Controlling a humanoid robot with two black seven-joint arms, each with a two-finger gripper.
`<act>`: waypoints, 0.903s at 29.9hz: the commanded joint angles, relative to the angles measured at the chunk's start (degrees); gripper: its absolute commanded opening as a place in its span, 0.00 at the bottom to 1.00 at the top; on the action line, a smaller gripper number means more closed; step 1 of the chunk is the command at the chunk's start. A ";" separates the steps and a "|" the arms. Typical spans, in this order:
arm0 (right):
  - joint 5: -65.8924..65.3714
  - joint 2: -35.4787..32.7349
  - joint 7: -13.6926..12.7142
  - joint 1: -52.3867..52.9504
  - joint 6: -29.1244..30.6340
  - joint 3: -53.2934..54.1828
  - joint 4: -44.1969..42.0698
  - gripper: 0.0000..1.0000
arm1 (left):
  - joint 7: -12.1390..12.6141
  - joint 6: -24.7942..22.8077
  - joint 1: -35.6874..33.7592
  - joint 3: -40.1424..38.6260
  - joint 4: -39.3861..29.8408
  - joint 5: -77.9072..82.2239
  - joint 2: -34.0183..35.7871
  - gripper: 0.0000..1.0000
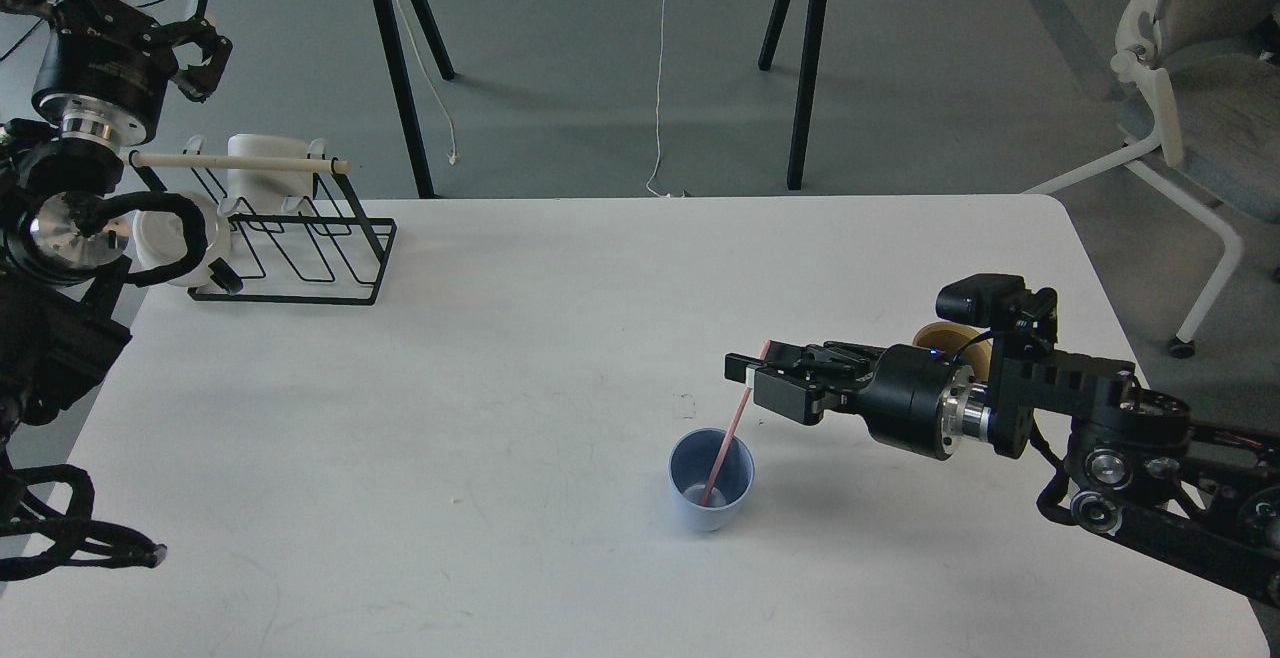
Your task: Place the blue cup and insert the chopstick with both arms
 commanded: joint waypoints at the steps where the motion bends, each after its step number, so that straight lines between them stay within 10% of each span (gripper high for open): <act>1: 0.56 -0.86 0.27 0.00 -0.18 4.46 0.19 0.82 | 0.04 0.00 0.00 -0.09 0.00 0.00 0.11 1.00; 3: 3.01 -0.86 0.27 -0.08 -0.27 8.93 0.01 0.97 | 0.04 0.00 0.00 -0.09 0.00 0.00 0.37 1.00; 27: 69.27 12.66 2.30 0.88 0.34 40.14 -32.05 0.99 | -0.13 0.00 -1.58 -0.09 -0.09 -0.08 -3.40 1.00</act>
